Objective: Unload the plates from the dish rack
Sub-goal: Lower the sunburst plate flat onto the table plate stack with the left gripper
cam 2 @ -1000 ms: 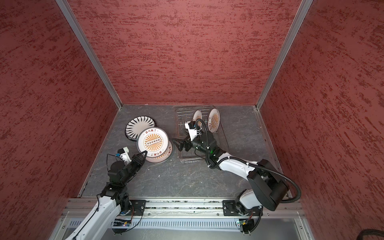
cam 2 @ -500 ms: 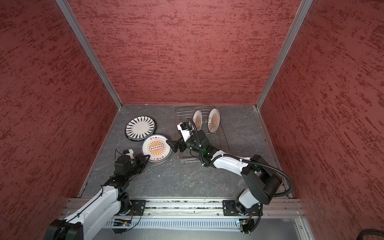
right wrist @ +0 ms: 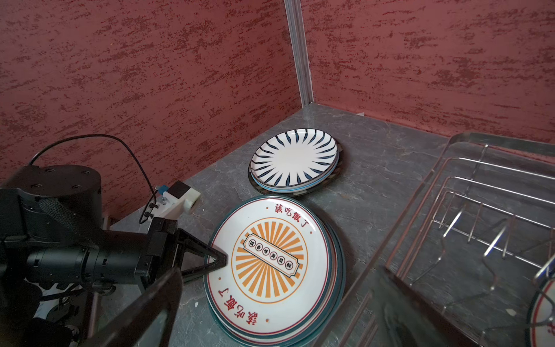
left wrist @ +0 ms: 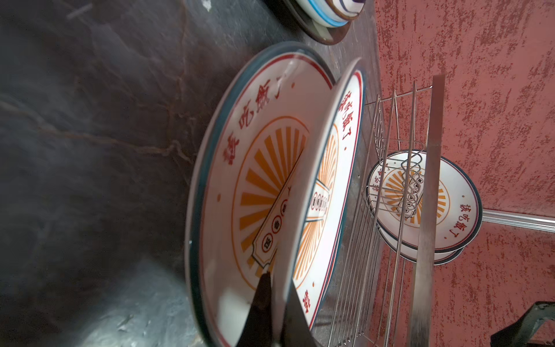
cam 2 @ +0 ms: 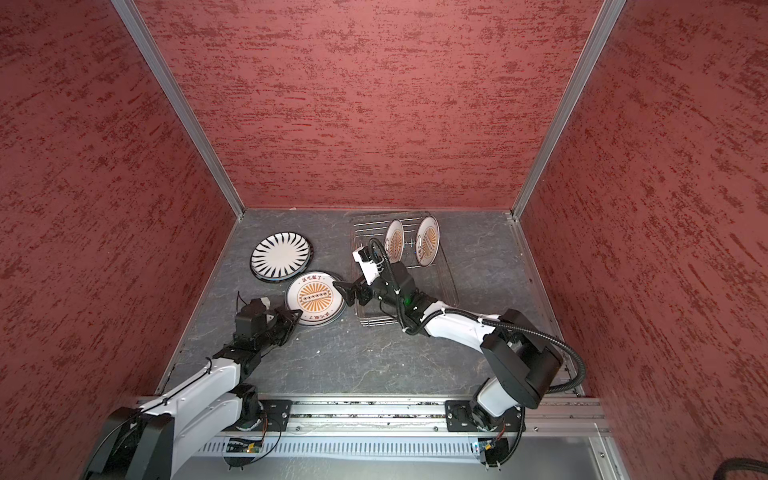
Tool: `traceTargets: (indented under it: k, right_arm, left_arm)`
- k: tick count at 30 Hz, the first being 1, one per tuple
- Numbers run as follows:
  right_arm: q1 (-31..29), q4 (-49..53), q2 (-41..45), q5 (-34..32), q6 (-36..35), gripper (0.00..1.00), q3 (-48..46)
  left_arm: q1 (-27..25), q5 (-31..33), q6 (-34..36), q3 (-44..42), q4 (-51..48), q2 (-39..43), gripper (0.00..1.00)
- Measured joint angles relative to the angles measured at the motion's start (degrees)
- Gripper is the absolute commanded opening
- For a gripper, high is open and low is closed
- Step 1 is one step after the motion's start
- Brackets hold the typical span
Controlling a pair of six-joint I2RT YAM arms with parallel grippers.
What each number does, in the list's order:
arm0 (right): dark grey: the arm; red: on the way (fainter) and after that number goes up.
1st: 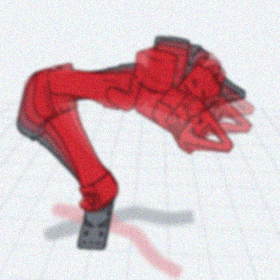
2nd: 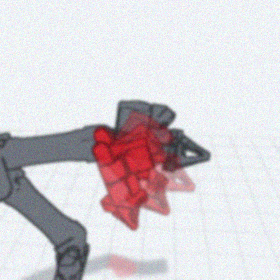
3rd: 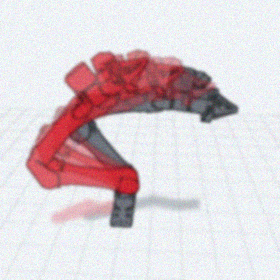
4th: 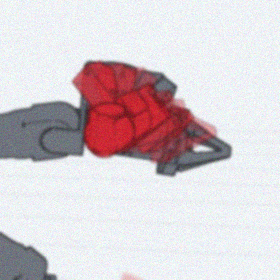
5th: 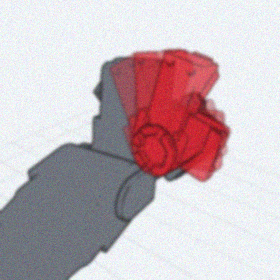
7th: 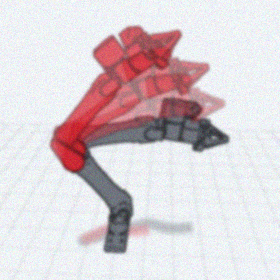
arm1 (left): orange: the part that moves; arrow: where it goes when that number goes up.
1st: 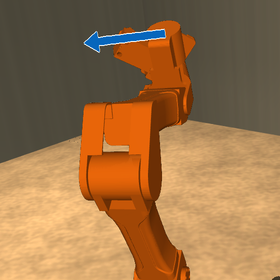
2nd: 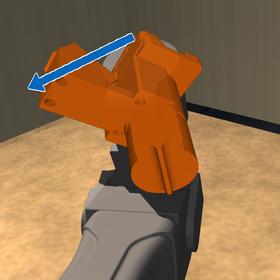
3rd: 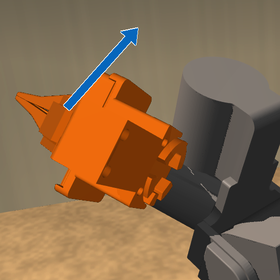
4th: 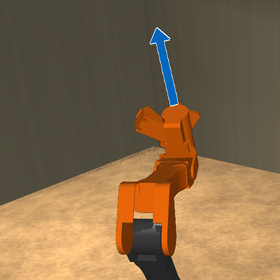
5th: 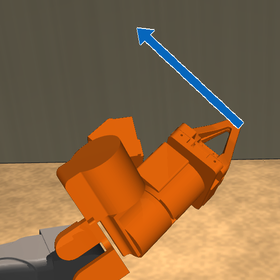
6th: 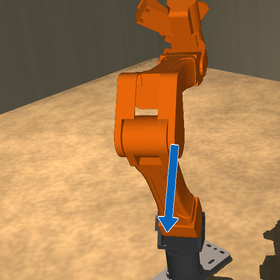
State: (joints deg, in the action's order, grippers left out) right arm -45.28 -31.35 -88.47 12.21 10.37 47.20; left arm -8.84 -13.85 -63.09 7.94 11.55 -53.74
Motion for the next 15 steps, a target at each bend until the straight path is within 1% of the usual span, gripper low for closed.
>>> traceTargets:
  k: [4, 7, 8, 9, 10, 13, 14, 15]
  right_arm:
    - [0.0, 0.0, -0.4, -0.4, -0.2, 0.99, 0.0]
    - [-0.1, 0.1, -0.5, -0.6, -0.2, 0.99, 0.0]
    - [-0.1, 0.2, -0.6, -0.7, -0.3, 0.99, 0.0]
    - [-0.1, 0.2, -0.6, -0.8, -0.3, 0.99, 0.0]
    - [-0.1, 0.3, -0.6, -0.9, -0.3, 0.99, 0.0]
    - [-0.1, 0.5, -0.6, -1.0, -0.4, 0.99, 0.0]
    - [-0.1, 0.5, -0.6, -1.0, -0.4, 0.99, 0.1]
    - [-0.2, 0.7, -0.6, -1.1, -0.4, 0.99, 0.2]
  left_arm:
    - [0.0, 0.4, -0.5, 0.2, -0.1, 0.0, 0.16]
    - [-0.2, 1.0, -0.6, 0.3, -0.2, 0.0, 0.20]
    - [-0.2, 1.1, -0.7, 0.3, -0.2, 0.1, 0.22]
    - [-0.2, 1.2, -0.8, 0.3, -0.2, 0.1, 0.28]
    - [-0.3, 1.5, -0.9, 0.4, -0.2, 0.1, 0.30]
    - [-0.6, 2.3, -0.7, 0.8, -0.5, 0.1, 0.32]
    - [-0.7, 2.4, -0.7, 0.9, -0.6, 0.1, 0.36]
    - [-0.8, 2.7, -0.7, 1.0, -0.6, 0.1, 0.42]
